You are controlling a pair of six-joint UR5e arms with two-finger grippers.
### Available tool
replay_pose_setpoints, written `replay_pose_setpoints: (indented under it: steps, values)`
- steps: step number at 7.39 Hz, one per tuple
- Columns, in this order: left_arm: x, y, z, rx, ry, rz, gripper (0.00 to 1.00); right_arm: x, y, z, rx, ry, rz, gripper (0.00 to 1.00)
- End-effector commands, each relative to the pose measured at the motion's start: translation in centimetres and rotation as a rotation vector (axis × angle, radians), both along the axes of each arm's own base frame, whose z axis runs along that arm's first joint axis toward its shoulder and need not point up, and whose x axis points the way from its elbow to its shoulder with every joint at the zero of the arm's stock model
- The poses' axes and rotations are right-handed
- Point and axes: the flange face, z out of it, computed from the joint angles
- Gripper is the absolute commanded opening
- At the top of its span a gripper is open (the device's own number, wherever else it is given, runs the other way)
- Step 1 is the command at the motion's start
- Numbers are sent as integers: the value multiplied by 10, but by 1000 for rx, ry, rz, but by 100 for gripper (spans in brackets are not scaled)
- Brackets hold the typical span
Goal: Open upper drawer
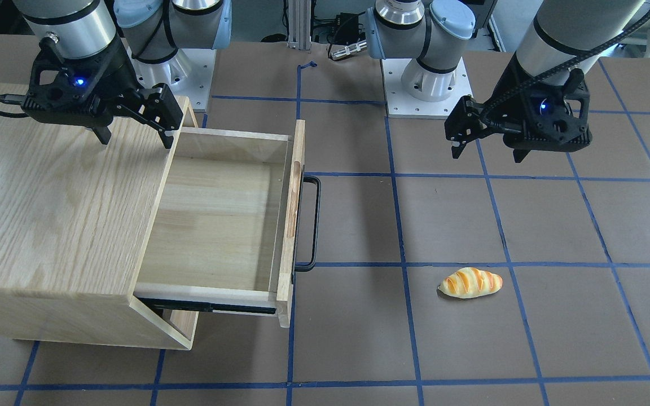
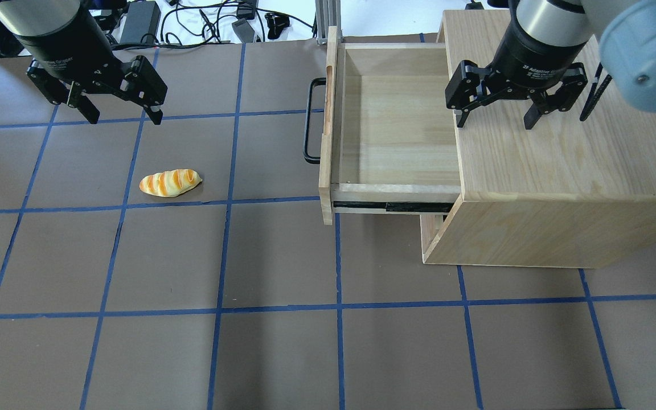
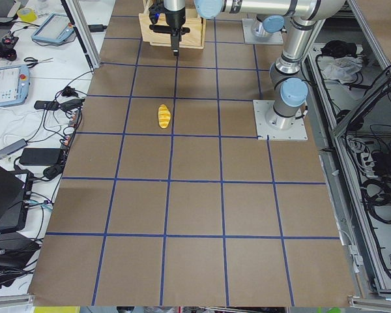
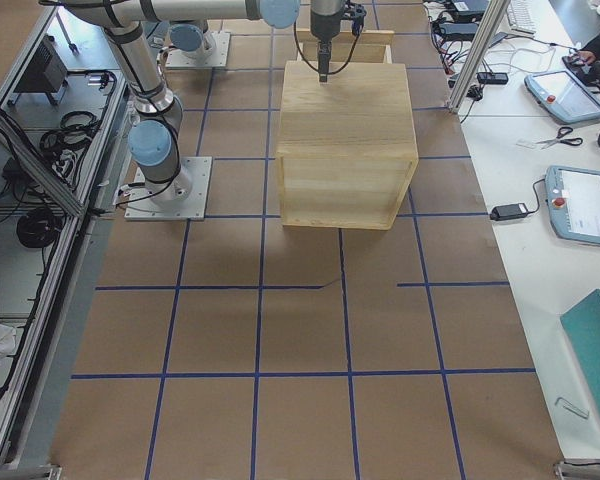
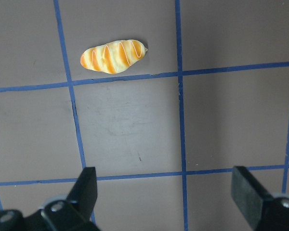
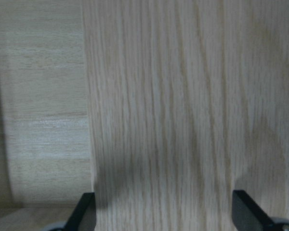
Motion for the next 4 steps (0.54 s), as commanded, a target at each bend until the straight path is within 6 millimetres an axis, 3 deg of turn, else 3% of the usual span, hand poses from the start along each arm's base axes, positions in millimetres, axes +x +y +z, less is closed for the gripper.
replay_pose_setpoints:
  steps: [1, 4]
  values:
    - [0, 3, -4, -10, -8, 65, 100, 0, 0, 0, 0, -1, 0, 100]
    - [0, 5, -3, -15, -8, 68, 100, 0, 0, 0, 0, 1, 0, 100]
